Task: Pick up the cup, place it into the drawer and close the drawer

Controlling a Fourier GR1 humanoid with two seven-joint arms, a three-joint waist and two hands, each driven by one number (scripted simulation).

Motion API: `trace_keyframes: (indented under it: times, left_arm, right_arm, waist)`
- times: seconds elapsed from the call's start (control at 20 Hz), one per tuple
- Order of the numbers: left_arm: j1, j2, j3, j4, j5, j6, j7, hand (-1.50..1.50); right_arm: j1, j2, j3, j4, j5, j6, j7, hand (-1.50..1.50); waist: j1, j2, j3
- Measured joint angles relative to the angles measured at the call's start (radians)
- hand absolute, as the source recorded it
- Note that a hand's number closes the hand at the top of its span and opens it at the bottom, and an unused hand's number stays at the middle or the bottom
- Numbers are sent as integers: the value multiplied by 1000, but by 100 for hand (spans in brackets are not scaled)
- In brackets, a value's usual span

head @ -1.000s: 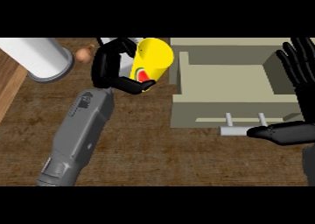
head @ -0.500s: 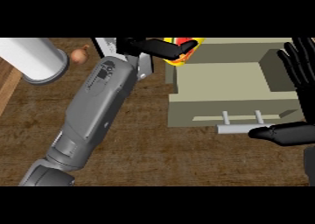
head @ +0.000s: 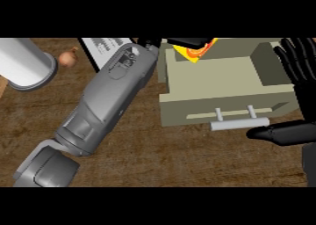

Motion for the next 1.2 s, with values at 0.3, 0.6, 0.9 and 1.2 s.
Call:
trace_keyframes:
  times: [0.3, 0.6, 0.9, 1.2]
  left_arm:
    - [-12, 0, -103, 118, 32, -55, 33, 150]
    - [7, 0, -189, 159, 57, -91, 36, -150]
    - [41, 0, -192, 127, 148, -88, -14, -150]
    - [62, 0, -168, 61, 264, -117, -109, -150]
  right_arm:
    - [-38, -2, 16, 16, -3, 14, -2, -150]
    - [-69, 7, 35, 38, -8, 27, -13, -150]
    - [-99, 23, 76, 50, -65, 88, -12, 150]
    - [-114, 22, 169, 54, -172, 237, 11, 150]
  waist:
    - [-42, 13, 1]
    - [-84, 24, 1]
    - [-118, 32, 0]
    - [-118, 30, -1]
